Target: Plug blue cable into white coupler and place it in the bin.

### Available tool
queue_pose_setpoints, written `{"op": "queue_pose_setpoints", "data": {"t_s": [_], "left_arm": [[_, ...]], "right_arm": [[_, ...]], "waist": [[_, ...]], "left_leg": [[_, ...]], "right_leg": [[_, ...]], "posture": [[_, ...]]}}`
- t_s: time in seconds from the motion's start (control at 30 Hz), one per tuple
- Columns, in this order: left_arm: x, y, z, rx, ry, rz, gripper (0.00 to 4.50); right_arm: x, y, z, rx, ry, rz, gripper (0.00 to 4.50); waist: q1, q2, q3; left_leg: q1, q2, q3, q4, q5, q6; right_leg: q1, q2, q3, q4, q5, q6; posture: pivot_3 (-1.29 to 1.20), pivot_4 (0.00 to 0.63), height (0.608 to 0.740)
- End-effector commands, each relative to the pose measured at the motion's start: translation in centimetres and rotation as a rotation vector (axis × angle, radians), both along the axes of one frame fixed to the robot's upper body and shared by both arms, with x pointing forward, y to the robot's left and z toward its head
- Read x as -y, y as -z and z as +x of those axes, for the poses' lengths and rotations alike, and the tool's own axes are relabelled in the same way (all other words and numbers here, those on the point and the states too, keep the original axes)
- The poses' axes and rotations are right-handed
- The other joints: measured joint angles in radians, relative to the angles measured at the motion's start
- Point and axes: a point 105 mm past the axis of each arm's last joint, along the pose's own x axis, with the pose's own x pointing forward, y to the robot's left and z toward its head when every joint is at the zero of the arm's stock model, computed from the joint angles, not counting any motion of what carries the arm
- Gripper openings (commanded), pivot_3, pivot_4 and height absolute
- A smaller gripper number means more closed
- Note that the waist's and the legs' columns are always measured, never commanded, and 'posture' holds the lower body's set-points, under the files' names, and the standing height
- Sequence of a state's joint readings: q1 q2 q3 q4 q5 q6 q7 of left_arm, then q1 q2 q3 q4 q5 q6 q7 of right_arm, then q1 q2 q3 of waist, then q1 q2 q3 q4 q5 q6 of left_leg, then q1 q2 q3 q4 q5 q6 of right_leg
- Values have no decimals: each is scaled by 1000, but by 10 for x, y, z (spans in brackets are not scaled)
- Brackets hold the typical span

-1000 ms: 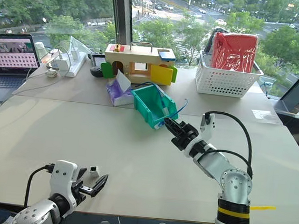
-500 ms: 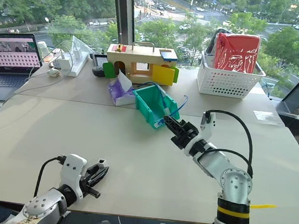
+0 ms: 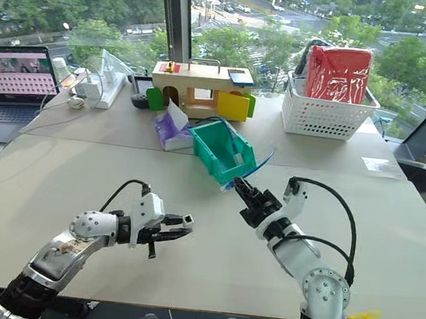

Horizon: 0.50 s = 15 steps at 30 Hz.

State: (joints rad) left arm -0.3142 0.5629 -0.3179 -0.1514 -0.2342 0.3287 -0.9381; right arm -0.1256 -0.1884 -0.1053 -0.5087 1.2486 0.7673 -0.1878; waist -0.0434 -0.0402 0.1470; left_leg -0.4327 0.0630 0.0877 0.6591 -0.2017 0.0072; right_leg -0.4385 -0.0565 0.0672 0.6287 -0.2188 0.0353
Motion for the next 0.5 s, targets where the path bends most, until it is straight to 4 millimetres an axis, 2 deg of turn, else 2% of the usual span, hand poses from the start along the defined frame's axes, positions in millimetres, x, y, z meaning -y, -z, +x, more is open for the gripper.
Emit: {"op": "queue_pose_setpoints", "data": {"t_s": [0.03, 0.2, 0.27, 0.5], "left_arm": [[16, -1, 8, 3, 67, 56, 732], [24, 8, 23, 110, 109, 115, 732], [26, 11, 27, 71, 99, 77, 732], [24, 28, 22, 33, 145, 66, 732]], "right_arm": [[-10, -1, -11, 40, 18, -76, 0], [-2, 1, -9, 58, 85, -128, 0], [3, 1, -7, 65, 111, -146, 0], [20, -6, -3, 95, 178, -168, 0]], "waist": [[-1, 0, 0], [2, 0, 0], [3, 0, 0], [8, -1, -1]], "left_leg": [[0, 0, 0, 0, 0, 0], [1, 0, 0, 1, 0, 0], [2, -1, 0, 1, 0, 0], [1, -2, -1, 1, 0, 0]], "right_leg": [[0, 0, 0, 0, 0, 0], [1, 0, 0, 1, 0, 0], [1, 0, 0, 0, 0, 1], [2, -1, 0, 0, 0, 0]], "posture": [[0, 150, 737], [0, 150, 737], [0, 150, 737], [0, 150, 737]]}}
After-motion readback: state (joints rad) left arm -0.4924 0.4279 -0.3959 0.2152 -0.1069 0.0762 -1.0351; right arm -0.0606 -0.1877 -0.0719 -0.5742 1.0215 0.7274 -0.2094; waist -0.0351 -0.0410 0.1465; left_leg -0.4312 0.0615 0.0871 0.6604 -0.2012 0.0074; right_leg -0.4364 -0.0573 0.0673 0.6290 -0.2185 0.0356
